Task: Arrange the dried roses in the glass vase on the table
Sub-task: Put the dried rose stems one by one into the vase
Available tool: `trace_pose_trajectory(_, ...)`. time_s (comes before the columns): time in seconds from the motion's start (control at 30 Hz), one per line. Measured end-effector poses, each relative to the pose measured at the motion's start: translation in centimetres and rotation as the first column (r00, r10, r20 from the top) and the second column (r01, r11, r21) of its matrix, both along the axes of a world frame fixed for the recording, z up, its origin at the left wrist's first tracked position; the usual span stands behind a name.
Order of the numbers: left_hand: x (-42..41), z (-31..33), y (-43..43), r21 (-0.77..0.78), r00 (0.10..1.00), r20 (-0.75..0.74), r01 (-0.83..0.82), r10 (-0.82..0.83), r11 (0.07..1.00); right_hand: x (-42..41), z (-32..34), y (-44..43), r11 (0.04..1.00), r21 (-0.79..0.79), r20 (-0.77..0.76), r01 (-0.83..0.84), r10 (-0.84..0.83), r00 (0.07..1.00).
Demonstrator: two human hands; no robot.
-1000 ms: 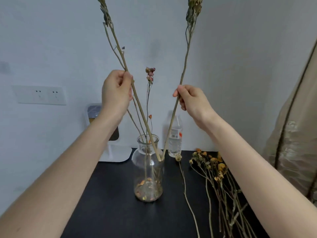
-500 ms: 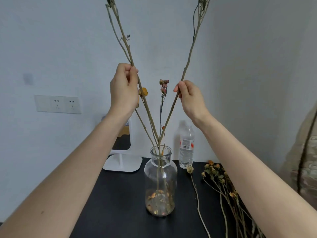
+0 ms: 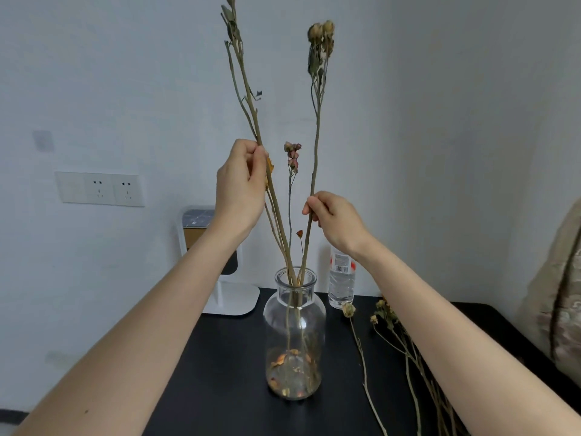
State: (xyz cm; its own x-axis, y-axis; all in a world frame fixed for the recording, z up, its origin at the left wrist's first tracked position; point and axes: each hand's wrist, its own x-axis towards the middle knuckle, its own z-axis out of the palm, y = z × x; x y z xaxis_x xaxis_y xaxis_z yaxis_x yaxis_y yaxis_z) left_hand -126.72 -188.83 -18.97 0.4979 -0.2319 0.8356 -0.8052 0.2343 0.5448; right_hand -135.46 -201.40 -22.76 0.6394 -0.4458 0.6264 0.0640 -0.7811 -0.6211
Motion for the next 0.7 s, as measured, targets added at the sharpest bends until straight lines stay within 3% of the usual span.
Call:
trace_pose_trajectory(0.17,0.1,-2.0,-0.3,0.108,0.999,0.039,0.030,-0.034,0.994,-0.2,-1.1,0.1,0.999,-0.044,-0.108,0.004,-0.009,0.994)
trace_pose_trajectory(0.4,0.8,-5.9,-1.0,0.319,0.998,-0.060,0.045,-0.027,0.947,-0.4,-2.6,-0.1,0.998,-0.055,-0.217,0.002,-0.014,0.976)
trace_pose_trajectory(0.7,1.0,-9.4,-0.6,0.481,0.990,-0.126,0.009,0.060,0.877,-0.3,-3.4,-0.5,1.000,0.000,-0.239,-0.013,0.013,0.971)
